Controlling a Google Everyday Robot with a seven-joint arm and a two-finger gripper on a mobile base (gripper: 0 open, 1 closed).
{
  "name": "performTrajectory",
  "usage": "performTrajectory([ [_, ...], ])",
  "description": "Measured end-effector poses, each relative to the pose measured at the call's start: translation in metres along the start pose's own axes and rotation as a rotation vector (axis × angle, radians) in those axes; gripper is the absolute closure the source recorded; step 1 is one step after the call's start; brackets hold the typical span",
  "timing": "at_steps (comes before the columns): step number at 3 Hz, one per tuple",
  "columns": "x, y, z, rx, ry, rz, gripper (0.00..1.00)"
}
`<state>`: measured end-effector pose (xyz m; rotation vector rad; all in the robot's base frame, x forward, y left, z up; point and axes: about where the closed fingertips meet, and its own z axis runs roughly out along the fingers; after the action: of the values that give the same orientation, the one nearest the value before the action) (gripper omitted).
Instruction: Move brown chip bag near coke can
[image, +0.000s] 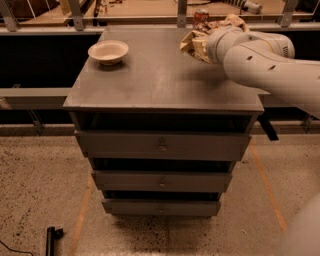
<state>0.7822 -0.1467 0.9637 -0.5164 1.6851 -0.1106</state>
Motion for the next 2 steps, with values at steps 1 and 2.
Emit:
performTrajectory([
  [1,0.0013,-0.0072,0.0008,0.019,-0.02,0.031,1.0],
  [2,-0.0004,-0.0162,0.0057,0.032,-0.08,0.041,1.0],
])
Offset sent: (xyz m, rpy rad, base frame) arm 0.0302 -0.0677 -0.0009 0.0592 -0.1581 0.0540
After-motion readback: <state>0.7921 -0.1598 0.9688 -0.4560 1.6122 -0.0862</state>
